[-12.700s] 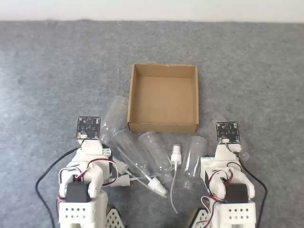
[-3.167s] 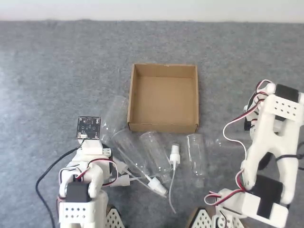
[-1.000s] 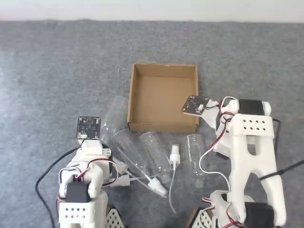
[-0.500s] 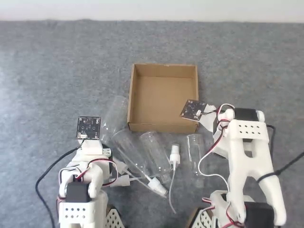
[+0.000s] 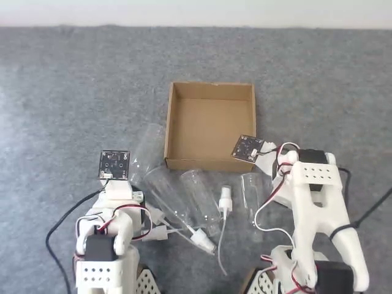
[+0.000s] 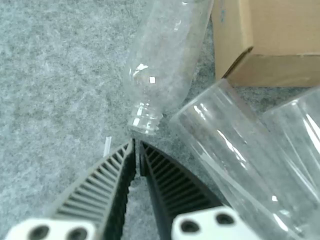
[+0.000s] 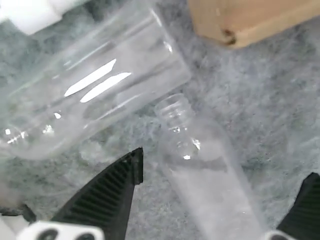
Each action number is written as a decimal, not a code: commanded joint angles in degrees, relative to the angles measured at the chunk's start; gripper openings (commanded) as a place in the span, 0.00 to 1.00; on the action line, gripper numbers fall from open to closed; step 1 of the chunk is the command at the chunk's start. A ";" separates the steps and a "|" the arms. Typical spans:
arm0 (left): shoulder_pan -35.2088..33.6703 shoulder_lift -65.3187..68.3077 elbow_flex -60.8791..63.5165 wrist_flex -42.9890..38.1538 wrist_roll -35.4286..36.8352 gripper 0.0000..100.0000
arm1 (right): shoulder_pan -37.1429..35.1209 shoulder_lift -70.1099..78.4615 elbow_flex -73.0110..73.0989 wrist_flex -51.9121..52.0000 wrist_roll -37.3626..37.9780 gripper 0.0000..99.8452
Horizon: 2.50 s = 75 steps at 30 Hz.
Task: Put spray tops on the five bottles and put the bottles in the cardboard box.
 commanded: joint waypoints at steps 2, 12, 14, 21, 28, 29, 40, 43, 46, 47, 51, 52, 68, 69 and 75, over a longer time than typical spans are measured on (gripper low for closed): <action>-0.18 -0.97 -0.75 0.26 -0.09 0.01 | -0.13 -0.66 -0.53 -1.54 0.53 0.43; -0.18 -0.97 -0.75 0.26 -0.09 0.01 | 3.91 9.01 -0.88 -8.66 0.26 0.39; -0.18 -0.97 -0.75 0.26 -0.09 0.01 | 4.53 9.10 -0.88 -8.92 0.26 0.32; -0.18 -0.97 -0.75 0.26 -0.09 0.01 | 4.00 9.10 -1.58 -8.57 0.18 0.11; -0.18 -0.97 -0.75 0.26 -0.09 0.01 | 4.35 9.10 -4.84 -8.31 -10.99 0.11; -0.18 -0.97 -0.75 0.26 -0.09 0.01 | 4.18 9.10 -5.19 -8.31 -12.48 0.11; -0.18 -0.97 -0.75 0.26 -0.09 0.01 | 4.00 9.63 -7.21 -8.31 -29.10 0.11; -0.18 -0.97 -0.75 0.26 -0.09 0.01 | 4.00 9.71 -7.21 -8.40 -30.59 0.11; -0.18 -0.97 -0.75 0.26 -0.09 0.01 | 4.00 9.71 -7.21 -7.52 -30.68 0.11; -0.18 -0.97 -0.75 0.26 -0.09 0.01 | 4.00 9.71 -7.21 -6.73 -30.68 0.11; -0.18 -0.97 -0.75 0.26 -0.09 0.01 | 2.15 9.71 -7.21 -3.21 -30.33 0.19; -0.18 -0.97 -0.75 0.26 -0.09 0.01 | 1.71 9.71 -7.21 -2.68 -30.33 0.22; -0.18 -0.97 -0.75 0.26 -0.09 0.01 | -2.07 9.71 -7.47 -2.68 -21.71 0.28; -0.18 -0.97 -0.75 0.26 -0.09 0.01 | -2.07 9.71 -7.47 -2.68 -21.10 0.28; -0.18 -0.97 -0.75 0.26 -0.09 0.01 | -0.84 9.71 -7.47 -2.68 -19.78 0.28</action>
